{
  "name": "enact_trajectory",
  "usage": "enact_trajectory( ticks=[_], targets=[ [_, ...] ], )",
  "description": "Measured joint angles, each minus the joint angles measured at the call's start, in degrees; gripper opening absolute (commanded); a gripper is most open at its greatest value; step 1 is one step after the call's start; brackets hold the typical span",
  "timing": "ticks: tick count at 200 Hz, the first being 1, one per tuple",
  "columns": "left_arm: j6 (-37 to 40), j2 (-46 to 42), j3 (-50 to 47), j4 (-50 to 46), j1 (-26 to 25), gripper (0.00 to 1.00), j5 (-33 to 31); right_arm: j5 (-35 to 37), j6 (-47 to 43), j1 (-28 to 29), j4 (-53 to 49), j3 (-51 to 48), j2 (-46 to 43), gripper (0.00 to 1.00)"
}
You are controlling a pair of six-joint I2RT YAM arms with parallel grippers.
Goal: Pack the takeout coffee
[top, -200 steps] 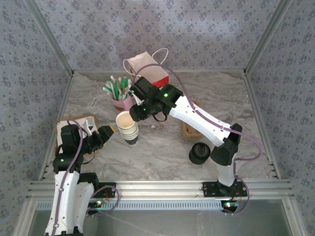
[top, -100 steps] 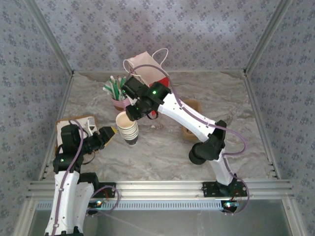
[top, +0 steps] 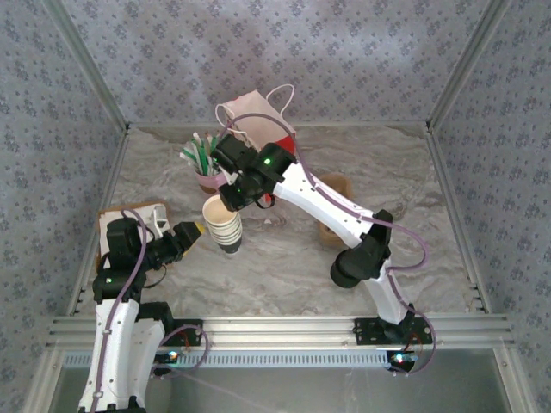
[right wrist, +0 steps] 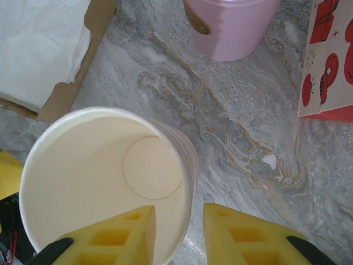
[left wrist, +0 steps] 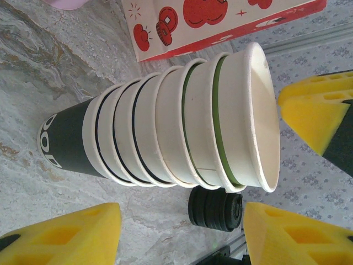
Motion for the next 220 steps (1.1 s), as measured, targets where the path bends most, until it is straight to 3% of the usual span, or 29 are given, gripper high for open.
enact_trajectory(
  ticks=[48,139,220],
  targets=[
    [0.04,0.0,0.0,-0.02,0.0,0.6,0.0,0.0,0.0,0.0,-0.13,0.0,1.01,0.26],
    [0.44,0.0,0.0,-0.11,0.0,0.59,-0.02,-0.02,-0.02,0.26,-0.39,0.61,1.29,0.05],
    [0.48,0.0,0.0,-0.79,0.0,0.59,-0.02,-4.07,0.79,-0.07,0.07,1.03,1.29,0.02]
  ],
)
